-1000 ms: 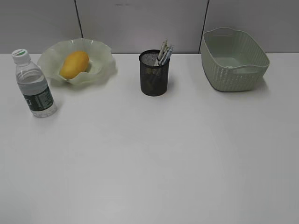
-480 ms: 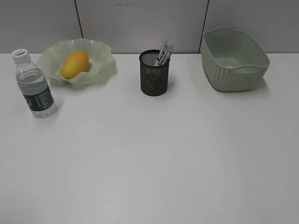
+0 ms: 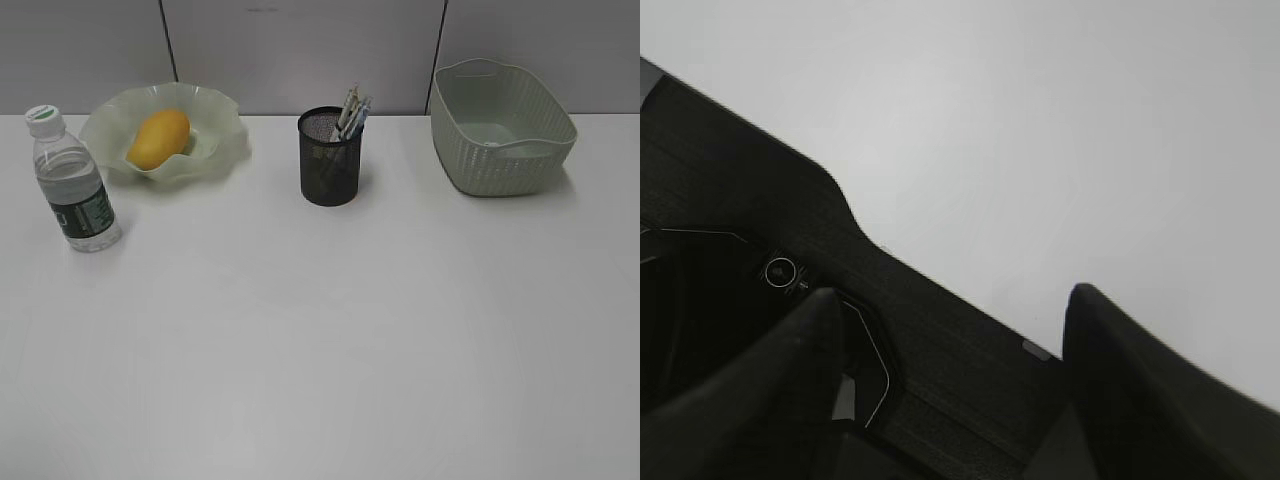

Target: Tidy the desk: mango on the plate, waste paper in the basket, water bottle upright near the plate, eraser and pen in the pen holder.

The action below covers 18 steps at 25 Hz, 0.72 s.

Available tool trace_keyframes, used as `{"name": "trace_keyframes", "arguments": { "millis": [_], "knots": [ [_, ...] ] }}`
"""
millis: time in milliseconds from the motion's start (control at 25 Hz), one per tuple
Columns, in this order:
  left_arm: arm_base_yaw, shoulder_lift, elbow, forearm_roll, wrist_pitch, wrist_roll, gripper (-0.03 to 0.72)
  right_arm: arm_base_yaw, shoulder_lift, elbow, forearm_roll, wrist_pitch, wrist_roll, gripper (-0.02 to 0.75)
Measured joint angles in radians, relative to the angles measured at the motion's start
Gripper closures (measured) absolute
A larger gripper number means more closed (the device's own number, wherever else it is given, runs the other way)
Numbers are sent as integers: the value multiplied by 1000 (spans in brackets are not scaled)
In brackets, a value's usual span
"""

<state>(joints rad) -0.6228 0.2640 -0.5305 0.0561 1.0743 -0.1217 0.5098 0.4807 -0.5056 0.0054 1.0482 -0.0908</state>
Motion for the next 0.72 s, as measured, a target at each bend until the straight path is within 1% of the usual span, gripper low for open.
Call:
{"name": "trace_keyframes", "arguments": {
  "millis": [320,600,720],
  "knots": [
    [0,0,0,-3,-1,0,149,0,0,0,3,0,-2,193],
    [0,0,0,-3,-1,0,156,0,0,0,3,-3,-2,196],
    [0,0,0,-3,-1,0,161,0,0,0,3,-4,-2,209]
  ]
}}
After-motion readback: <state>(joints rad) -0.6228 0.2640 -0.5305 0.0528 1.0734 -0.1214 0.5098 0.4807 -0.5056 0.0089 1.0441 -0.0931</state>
